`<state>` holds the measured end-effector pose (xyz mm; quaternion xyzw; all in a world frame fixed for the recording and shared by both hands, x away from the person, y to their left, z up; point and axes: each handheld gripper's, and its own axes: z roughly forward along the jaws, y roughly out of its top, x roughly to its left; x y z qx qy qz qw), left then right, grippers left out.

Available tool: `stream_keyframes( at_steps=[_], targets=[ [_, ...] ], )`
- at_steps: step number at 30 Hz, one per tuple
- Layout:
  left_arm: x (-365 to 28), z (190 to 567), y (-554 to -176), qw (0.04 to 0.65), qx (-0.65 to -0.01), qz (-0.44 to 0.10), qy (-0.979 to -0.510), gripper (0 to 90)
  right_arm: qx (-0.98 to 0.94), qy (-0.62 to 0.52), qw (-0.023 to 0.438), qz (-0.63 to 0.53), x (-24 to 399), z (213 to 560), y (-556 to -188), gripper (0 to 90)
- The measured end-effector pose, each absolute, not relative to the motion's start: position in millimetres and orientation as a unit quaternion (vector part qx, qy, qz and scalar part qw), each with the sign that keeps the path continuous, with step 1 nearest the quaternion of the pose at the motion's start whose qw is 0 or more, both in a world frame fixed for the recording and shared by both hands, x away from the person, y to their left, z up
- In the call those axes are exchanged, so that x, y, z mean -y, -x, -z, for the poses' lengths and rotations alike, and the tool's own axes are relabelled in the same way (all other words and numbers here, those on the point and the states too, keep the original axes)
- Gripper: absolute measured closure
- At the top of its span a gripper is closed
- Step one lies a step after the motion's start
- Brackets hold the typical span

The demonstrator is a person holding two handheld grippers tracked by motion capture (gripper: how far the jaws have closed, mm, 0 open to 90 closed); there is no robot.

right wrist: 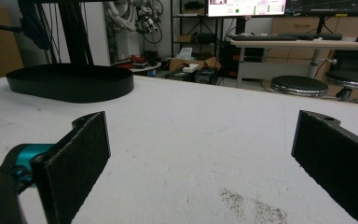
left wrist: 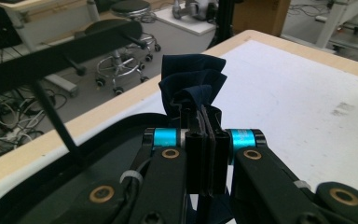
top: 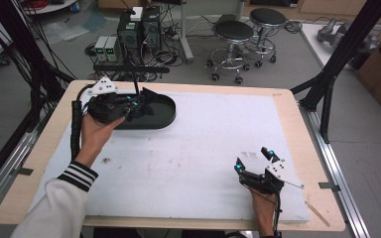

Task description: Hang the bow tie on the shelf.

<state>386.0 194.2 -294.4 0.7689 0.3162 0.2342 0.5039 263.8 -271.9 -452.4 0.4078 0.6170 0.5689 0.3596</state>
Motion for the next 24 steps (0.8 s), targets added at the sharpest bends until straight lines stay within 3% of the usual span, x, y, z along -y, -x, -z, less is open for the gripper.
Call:
stream_keyframes(
  at_steps=[24],
  targets=[
    [-231,270,-435,0.510,-0.325,-0.282,-0.745,88.2,-0.617,-0.408,0.360,-0.568,272,452,-264,3.2]
  ],
)
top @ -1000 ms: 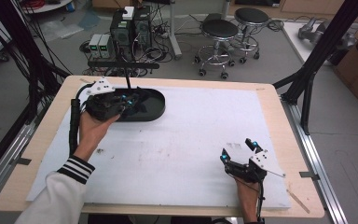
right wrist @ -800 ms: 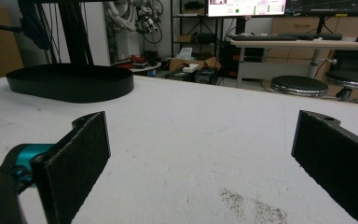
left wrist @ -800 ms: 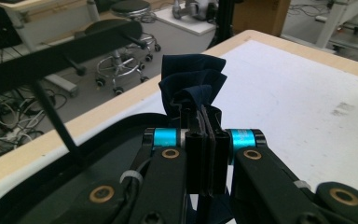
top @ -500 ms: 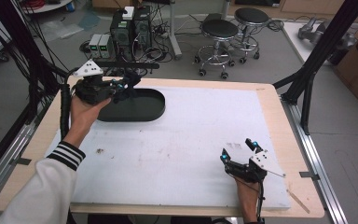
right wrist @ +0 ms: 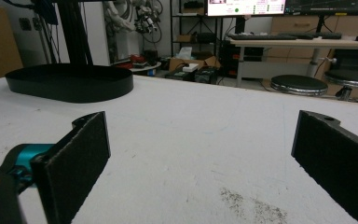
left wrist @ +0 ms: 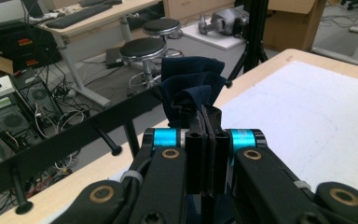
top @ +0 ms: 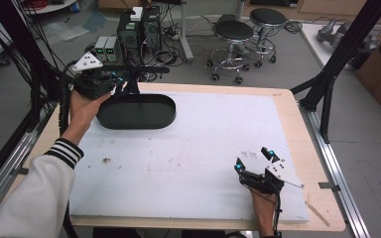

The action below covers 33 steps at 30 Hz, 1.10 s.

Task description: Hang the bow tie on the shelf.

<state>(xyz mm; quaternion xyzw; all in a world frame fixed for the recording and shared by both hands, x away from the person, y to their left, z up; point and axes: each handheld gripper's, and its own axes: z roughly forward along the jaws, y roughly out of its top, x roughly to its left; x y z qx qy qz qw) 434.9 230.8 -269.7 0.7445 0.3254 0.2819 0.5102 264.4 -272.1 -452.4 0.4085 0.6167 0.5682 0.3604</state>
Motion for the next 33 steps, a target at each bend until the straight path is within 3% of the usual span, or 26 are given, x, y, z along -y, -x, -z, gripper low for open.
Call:
stream_keyframes(
  at_steps=[33],
  targets=[
    [-253,290,-472,0.476,-0.386,-0.340,-0.713,88.2,-0.617,-0.411,0.357,-0.567,272,452,-265,3.2]
  ],
)
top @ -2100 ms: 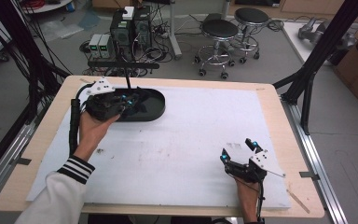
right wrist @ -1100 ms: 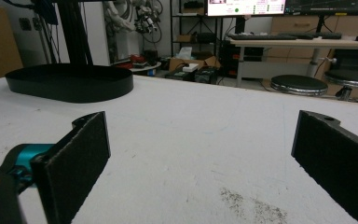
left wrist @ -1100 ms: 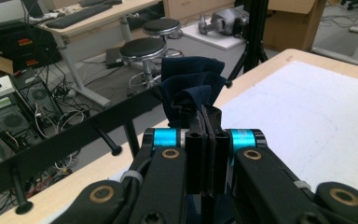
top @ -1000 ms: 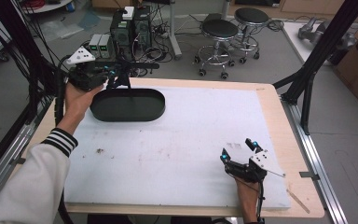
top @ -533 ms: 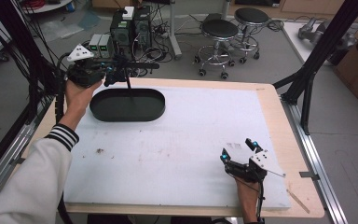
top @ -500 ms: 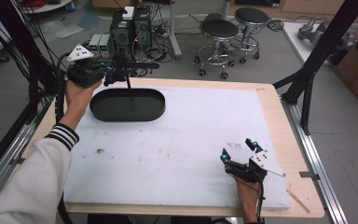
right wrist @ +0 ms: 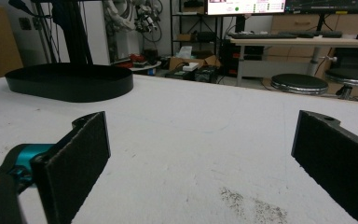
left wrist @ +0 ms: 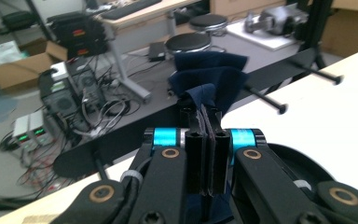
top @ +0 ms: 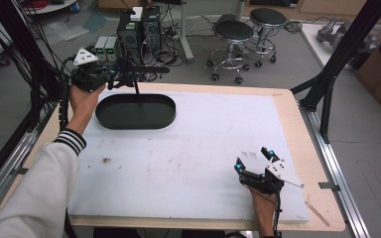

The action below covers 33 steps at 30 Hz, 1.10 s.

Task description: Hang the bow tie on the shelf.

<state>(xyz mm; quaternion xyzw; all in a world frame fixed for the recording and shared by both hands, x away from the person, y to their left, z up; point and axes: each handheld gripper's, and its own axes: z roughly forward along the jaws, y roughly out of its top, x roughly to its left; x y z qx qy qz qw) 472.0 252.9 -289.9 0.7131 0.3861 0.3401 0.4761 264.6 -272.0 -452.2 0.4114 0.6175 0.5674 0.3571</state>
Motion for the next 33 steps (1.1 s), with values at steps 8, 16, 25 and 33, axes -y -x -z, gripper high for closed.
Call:
stream_keyframes(
  at_steps=[8,16,25,33],
  targets=[
    [-255,297,-475,0.455,-0.409,-0.341,-0.713,88.3,-0.618,-0.410,0.358,-0.567,272,452,-265,3.2],
    [-256,309,-480,0.446,-0.435,-0.335,-0.707,88.2,-0.617,-0.411,0.359,-0.567,272,452,-265,3.2],
    [-263,321,-480,0.436,-0.447,-0.325,-0.711,88.2,-0.616,-0.414,0.357,-0.568,272,452,-264,3.2],
    [-257,321,-480,0.439,-0.440,-0.325,-0.713,88.2,-0.616,-0.414,0.358,-0.567,272,452,-264,3.2]
  ],
)
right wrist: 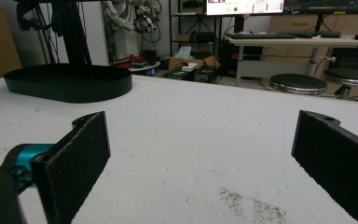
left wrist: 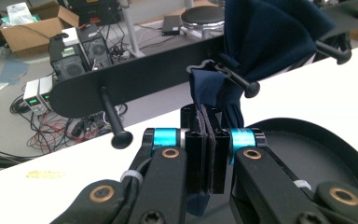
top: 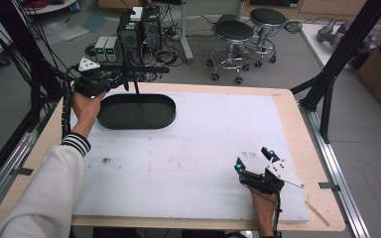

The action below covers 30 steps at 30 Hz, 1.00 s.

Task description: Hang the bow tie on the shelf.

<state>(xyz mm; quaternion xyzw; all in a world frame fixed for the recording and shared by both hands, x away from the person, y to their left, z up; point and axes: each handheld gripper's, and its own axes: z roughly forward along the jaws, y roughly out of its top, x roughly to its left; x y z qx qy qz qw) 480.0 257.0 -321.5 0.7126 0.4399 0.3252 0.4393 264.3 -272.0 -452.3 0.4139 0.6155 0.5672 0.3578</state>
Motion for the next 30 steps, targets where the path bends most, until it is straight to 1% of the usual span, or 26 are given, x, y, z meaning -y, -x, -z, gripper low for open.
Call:
stream_keyframes(
  at_steps=[10,21,22,25,28,29,30],
  targets=[
    [-253,325,-481,0.424,-0.438,-0.320,-0.726,88.0,-0.615,-0.414,0.357,-0.568,272,452,-264,3.3],
    [-252,336,-480,0.430,-0.443,-0.313,-0.721,86.7,-0.615,-0.414,0.357,-0.568,272,452,-264,3.3],
    [-252,336,-479,0.430,-0.443,-0.313,-0.722,85.5,-0.615,-0.412,0.359,-0.568,272,452,-265,3.3],
    [-252,338,-479,0.430,-0.446,-0.315,-0.719,71.0,-0.616,-0.412,0.357,-0.568,272,452,-265,3.2],
    [-252,340,-479,0.428,-0.447,-0.318,-0.718,61.3,-0.615,-0.409,0.360,-0.570,273,452,-265,3.3],
    [-252,340,-479,0.426,-0.448,-0.319,-0.718,56.0,-0.614,-0.409,0.359,-0.572,273,453,-264,3.2],
    [-252,340,-478,0.429,-0.451,-0.320,-0.715,56.0,-0.614,-0.409,0.359,-0.572,273,453,-264,3.2]
  ],
)
